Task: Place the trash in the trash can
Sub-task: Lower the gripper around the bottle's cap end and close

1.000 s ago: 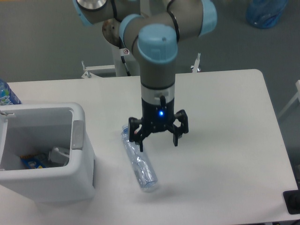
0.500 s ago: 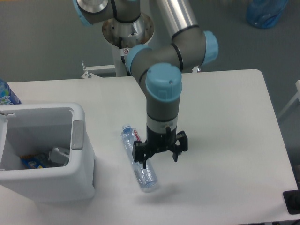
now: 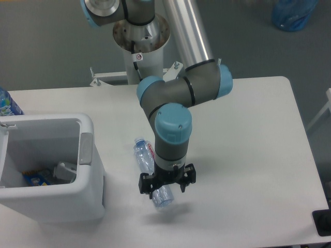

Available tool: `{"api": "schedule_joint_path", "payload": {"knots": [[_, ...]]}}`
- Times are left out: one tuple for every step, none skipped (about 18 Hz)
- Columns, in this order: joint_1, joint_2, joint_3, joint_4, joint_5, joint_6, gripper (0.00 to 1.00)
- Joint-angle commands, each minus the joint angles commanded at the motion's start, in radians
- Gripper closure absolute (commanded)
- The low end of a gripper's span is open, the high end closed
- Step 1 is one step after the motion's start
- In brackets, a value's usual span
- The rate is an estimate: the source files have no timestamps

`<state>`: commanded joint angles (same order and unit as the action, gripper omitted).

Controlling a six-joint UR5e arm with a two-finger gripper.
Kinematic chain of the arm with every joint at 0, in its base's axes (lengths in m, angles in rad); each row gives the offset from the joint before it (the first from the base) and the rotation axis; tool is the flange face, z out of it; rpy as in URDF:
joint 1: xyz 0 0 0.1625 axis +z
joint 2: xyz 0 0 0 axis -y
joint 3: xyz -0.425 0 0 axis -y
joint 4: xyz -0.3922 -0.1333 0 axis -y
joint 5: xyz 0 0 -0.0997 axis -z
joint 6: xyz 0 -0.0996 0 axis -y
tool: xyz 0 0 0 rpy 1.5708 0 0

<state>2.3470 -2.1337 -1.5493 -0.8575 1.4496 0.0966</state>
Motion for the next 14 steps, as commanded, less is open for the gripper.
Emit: {"api": "schedule_joint_path", "payload": {"knots": [[-0.006, -0.006, -0.002, 0.020, 0.002, 0.000, 0.00], [-0.006, -0.017, -0.002, 0.035, 0.006, 0.000, 0.00], [-0.006, -0.023, -0.002, 0.038, 0.020, 0.000, 0.00], [-0.008, -0.023, -0.003, 0.038, 0.031, 0.000, 0.00], [-0.009, -0.025, -0.005, 0.040, 0.032, 0.000, 0.00], [-0.012, -0.028, -0.005, 0.040, 0.035, 0.000, 0.00], [-0.014, -0.037, -0.005, 0.043, 0.044, 0.000, 0.00], [-0.014, -0.046, -0.002, 0.043, 0.058, 0.000, 0.00], [-0.015, -0.048, -0.003, 0.043, 0.069, 0.000, 0.00], [-0.017, -0.049, -0.003, 0.045, 0.071, 0.000, 0.00], [-0.021, -0.052, -0.005, 0.048, 0.071, 0.000, 0.00], [-0.022, -0.054, -0.005, 0.049, 0.072, 0.000, 0.00], [-0.022, -0.055, -0.005, 0.049, 0.072, 0.000, 0.00], [-0.023, -0.058, -0.005, 0.051, 0.072, 0.000, 0.00]]}}
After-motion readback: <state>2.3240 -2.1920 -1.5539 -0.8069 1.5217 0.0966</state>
